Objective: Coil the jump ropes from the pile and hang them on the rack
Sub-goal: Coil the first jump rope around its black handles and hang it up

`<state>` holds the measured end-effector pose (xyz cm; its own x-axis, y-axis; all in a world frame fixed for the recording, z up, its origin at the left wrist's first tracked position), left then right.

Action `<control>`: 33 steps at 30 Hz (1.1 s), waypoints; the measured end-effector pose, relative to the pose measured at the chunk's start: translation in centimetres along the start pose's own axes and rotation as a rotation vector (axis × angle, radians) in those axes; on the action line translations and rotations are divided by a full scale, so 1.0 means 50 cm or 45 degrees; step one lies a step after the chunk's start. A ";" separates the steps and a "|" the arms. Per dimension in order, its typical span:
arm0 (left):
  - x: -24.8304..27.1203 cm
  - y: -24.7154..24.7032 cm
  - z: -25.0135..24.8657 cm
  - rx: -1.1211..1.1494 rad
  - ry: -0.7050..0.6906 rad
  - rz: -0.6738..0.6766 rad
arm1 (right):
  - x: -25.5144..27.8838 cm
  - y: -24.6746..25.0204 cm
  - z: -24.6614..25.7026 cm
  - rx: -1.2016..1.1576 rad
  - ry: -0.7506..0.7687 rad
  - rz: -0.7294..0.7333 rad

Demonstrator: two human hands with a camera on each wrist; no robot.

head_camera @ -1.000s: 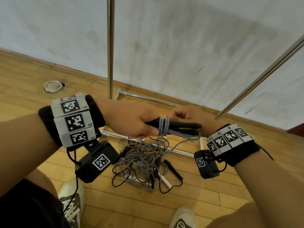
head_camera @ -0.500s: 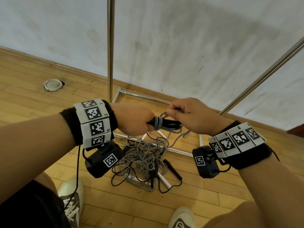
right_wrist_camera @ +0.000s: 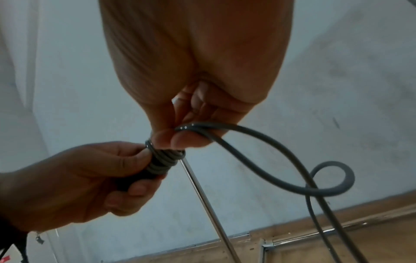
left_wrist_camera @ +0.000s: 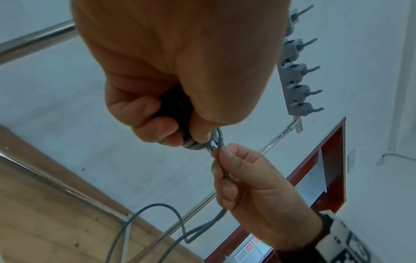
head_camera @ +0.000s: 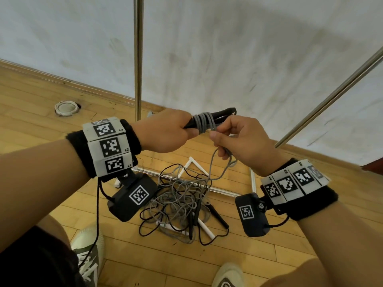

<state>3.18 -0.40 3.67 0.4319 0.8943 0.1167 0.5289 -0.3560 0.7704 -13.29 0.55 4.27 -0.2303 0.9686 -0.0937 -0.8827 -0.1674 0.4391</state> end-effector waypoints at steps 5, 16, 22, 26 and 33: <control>0.006 0.024 -0.001 0.200 0.016 -0.094 | 0.008 -0.007 0.012 -0.122 0.113 -0.024; 0.040 0.035 -0.020 0.434 -0.110 0.209 | 0.006 -0.001 -0.020 0.049 0.058 0.156; 0.059 0.011 -0.033 0.404 -0.176 0.445 | -0.001 -0.013 -0.037 0.451 0.205 0.330; 0.069 -0.011 -0.033 0.236 -0.189 0.558 | -0.001 -0.009 -0.083 0.560 0.022 0.502; 0.057 -0.052 -0.018 -0.127 -0.149 0.611 | -0.012 -0.004 -0.071 0.533 0.058 0.465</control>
<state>2.36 3.32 2.55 0.6911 0.5978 0.4062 0.1805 -0.6869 0.7040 -14.45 -0.65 1.08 -0.5167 0.8507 0.0966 -0.5062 -0.3945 0.7669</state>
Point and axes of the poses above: each hand's wrist, its own x-axis away from the middle knuckle, its own y-axis out of the back of the hand, z = x × y, the point moved 6 cm from there along -x, towards the middle knuckle, and after that the axes turned 2 degrees about y, right-handed, at the moved point
